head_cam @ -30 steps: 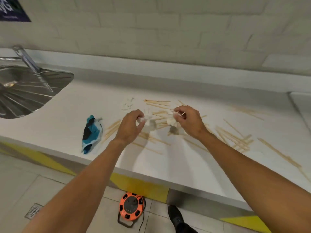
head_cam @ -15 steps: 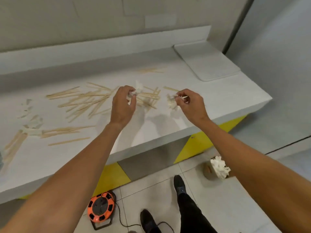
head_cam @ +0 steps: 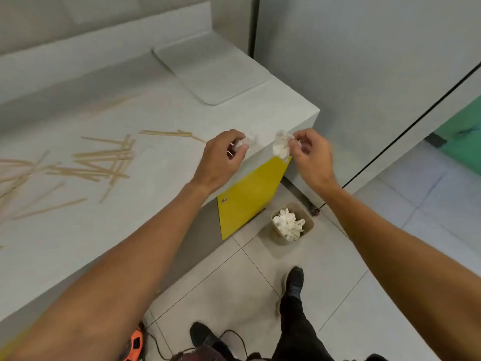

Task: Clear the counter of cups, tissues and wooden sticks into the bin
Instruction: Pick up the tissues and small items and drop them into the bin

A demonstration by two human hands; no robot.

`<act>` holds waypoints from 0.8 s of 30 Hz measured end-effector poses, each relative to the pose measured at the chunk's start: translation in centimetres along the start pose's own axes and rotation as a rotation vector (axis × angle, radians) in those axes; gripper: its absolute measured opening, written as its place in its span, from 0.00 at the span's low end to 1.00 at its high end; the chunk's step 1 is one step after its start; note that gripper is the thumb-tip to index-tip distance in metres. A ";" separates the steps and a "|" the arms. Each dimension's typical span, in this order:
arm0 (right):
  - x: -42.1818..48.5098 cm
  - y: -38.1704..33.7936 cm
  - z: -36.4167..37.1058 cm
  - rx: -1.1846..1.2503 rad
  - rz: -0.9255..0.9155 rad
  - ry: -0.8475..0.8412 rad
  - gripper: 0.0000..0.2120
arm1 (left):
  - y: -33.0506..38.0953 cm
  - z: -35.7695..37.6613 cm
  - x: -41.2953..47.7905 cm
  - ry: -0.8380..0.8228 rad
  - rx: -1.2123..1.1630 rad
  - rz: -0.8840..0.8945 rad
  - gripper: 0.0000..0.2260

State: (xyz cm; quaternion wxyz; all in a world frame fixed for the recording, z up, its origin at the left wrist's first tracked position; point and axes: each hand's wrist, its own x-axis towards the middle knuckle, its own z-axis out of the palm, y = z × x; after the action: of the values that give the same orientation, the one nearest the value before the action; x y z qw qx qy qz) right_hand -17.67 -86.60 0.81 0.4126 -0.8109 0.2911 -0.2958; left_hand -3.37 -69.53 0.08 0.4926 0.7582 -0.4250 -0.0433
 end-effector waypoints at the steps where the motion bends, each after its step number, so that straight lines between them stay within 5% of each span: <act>1: 0.5 1.5 -1.1 -0.004 0.025 0.000 0.04 | 0.1 1.9 0.5 -0.026 -0.002 0.002 0.06; 13: 6.9 24.5 -7.1 -0.054 0.400 -0.108 0.02 | -6.2 24.7 4.0 -0.330 0.020 -0.248 0.07; 24: 5.1 46.0 -0.6 -0.195 0.631 -0.373 0.02 | -20.1 40.7 0.2 -0.589 0.131 -0.548 0.11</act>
State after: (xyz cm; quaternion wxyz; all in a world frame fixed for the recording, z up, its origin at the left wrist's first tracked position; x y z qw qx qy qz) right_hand -25.24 -113.14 -36.37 0.4502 -0.7567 0.4732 0.0276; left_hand -10.90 -95.51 -36.39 0.2709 0.8282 -0.3321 -0.3611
